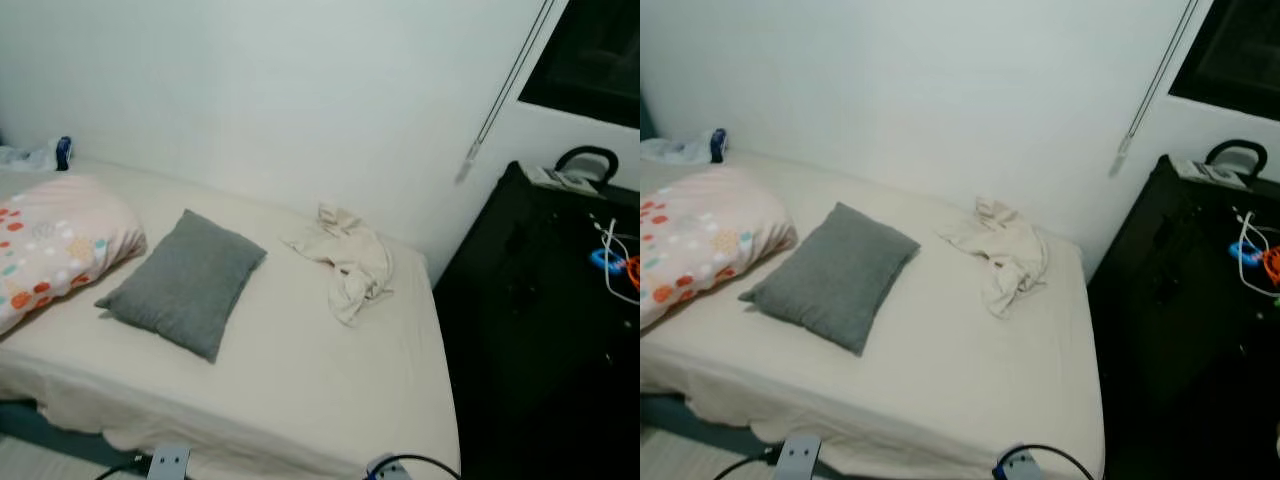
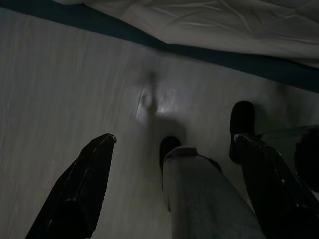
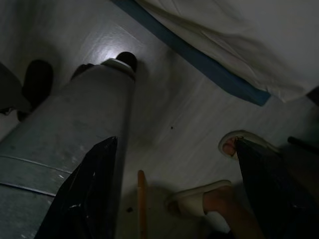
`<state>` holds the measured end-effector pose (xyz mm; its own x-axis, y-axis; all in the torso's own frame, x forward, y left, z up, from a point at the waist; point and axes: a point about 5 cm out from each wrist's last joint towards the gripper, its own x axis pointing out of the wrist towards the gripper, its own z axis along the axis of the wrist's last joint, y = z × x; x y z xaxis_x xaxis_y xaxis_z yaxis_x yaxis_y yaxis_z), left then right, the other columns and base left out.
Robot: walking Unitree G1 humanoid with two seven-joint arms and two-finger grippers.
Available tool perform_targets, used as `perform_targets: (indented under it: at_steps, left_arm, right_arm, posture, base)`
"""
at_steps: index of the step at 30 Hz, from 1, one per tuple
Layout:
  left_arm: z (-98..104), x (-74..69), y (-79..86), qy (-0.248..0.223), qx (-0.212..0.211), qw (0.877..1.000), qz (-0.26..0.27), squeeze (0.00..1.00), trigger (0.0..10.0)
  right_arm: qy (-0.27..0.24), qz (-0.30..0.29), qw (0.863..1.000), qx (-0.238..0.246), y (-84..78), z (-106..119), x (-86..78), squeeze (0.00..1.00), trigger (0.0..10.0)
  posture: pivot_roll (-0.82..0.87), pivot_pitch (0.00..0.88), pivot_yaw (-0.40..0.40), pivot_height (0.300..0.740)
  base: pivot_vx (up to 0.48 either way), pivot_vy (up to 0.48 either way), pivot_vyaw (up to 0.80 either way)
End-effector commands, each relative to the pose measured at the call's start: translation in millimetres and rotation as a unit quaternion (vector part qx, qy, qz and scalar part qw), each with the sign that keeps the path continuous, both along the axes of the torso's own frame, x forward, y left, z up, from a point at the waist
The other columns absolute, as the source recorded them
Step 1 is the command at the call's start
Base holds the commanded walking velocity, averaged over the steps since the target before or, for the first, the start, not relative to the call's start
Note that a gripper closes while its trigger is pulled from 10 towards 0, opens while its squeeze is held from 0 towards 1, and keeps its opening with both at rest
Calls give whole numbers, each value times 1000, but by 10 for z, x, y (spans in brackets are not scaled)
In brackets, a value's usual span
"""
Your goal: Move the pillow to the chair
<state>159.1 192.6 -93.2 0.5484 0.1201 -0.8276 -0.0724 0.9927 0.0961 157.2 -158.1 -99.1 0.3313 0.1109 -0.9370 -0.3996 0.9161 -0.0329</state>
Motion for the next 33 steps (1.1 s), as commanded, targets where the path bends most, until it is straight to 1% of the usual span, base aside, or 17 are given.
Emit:
perform_targets:
  at_steps: [1,4,7,15,33]
  left_arm:
    - [-23,-37,-42,8,-9,1000,5,0,10000]
    - [-24,-36,-49,8,-10,1000,4,0,10000]
    - [-26,-37,-59,10,-9,1000,-2,0,10000]
    - [-34,-50,-91,13,-10,1000,-11,0,10000]
    - [-44,-78,-87,15,-10,1000,-10,0,10000]
  right_arm:
    - [-3,4,1000,-7,-44,7,11,0,10000]
    - [-2,5,1000,-7,-49,6,8,0,10000]
    - [-1,6,1000,-9,-57,4,3,0,10000]
    - [2,7,1000,-11,-72,-2,-16,0,10000]
    - [5,3,1000,-9,-55,-16,-49,0,10000]
  posture:
    - [183,0,-138,740]
    - [182,0,-138,740]
    - [180,0,-138,740]
    - [172,0,-137,740]
    - [168,0,-130,740]
  base:
    - [0,0,0]
    - [0,0,0]
    - [0,311,0]
    - [0,452,0]
    - [0,455,0]
